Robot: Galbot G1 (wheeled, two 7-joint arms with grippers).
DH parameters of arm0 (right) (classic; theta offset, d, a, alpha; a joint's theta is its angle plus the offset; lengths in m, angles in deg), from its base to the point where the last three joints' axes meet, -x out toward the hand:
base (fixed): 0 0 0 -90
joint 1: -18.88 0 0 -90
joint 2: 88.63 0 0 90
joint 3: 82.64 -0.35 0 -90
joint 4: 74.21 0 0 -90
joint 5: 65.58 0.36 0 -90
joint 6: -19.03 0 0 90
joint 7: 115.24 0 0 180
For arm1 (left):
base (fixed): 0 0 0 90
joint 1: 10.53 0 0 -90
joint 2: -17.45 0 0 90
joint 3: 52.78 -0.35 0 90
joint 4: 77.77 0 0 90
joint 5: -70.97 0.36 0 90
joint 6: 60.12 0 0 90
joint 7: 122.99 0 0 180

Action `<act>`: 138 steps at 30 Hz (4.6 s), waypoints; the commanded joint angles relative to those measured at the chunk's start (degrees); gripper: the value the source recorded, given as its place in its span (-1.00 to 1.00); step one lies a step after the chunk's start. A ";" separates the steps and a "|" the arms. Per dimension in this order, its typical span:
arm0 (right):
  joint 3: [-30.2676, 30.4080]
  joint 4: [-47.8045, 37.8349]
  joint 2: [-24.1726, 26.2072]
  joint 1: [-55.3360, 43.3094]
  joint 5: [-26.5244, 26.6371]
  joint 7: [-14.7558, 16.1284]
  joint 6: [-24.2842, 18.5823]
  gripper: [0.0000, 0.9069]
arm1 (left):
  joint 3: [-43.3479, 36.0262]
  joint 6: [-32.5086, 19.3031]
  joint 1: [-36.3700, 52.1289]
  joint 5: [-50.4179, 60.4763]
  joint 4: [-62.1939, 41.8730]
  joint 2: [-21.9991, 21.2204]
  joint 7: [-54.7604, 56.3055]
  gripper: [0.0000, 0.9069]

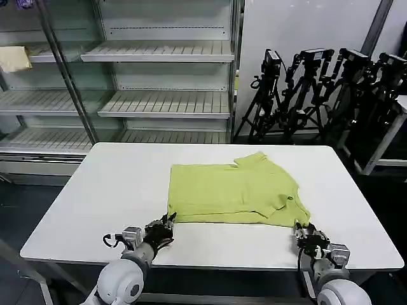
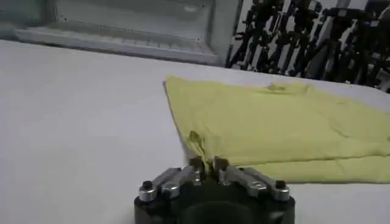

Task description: Fold and organize the clothes.

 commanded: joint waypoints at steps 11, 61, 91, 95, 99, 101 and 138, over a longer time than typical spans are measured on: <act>-1.65 5.53 -0.34 6.33 -0.14 0.33 -0.65 -1.00 | 2.03 0.14 -6.43 0.22 5.74 -0.77 0.19 -0.91; -4.18 12.63 4.66 0.14 -1.08 -1.10 1.34 1.00 | 8.07 0.49 -5.64 -3.07 11.78 4.98 3.97 1.00; 21.55 -26.85 2.09 -41.91 10.91 -8.87 4.66 1.00 | -8.98 0.68 26.47 -4.53 -18.32 -1.23 9.13 1.00; 22.54 -31.76 0.71 -44.37 11.98 -9.15 4.66 1.00 | -10.10 0.70 27.93 -4.85 -21.43 -2.50 9.75 1.00; 23.56 -35.75 -0.53 -46.50 12.22 -8.89 4.64 1.00 | -10.95 0.68 28.72 -4.71 -23.24 -3.38 9.74 1.00; 24.03 -37.68 -1.20 -47.73 12.37 -8.67 4.64 1.00 | -11.25 0.68 28.79 -4.72 -23.89 -3.58 9.71 1.00; 25.49 -42.14 -4.25 -50.14 12.57 -5.12 3.42 -1.00 | -9.33 0.48 25.23 -8.81 -20.80 -2.40 9.07 -0.76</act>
